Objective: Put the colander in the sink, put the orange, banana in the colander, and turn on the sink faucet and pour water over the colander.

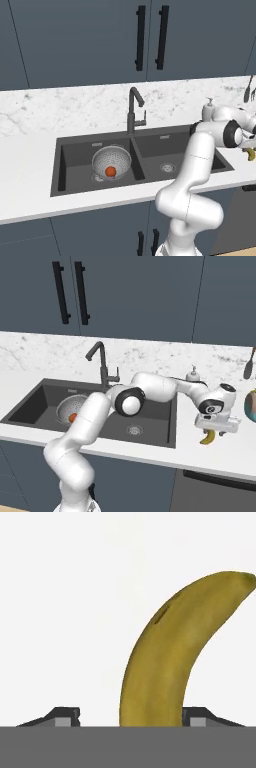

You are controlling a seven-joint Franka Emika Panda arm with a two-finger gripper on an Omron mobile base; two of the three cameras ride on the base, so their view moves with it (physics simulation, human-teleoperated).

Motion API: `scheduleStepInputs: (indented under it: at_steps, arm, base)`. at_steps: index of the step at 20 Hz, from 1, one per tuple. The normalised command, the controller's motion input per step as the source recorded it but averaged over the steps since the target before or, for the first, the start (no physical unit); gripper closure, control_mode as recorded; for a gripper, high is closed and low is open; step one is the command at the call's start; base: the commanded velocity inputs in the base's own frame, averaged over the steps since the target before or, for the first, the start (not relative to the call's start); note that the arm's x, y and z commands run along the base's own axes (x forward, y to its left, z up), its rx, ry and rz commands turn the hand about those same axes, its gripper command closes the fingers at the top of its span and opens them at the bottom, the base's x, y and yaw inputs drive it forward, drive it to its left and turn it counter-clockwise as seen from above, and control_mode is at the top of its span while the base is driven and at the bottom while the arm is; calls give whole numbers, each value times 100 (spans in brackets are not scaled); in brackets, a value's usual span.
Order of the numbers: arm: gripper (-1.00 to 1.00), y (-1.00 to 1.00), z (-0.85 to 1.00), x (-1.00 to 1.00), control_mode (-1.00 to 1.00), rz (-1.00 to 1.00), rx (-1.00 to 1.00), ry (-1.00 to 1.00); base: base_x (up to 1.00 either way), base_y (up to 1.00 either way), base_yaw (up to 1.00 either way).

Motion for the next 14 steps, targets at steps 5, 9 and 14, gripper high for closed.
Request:
scheduleStepInputs:
  at_steps: [5, 9, 14]
  arm:
    - [100, 55, -51, -100, -100, -11, 3, -24]
    - [100, 100, -21, -80, -100, -1, -18, -26]
    - [100, 100, 23, -39, -100, 3, -33, -10]
  base:
    - [0, 0, 0]
    - [0, 0, 0]
    - [0, 0, 0]
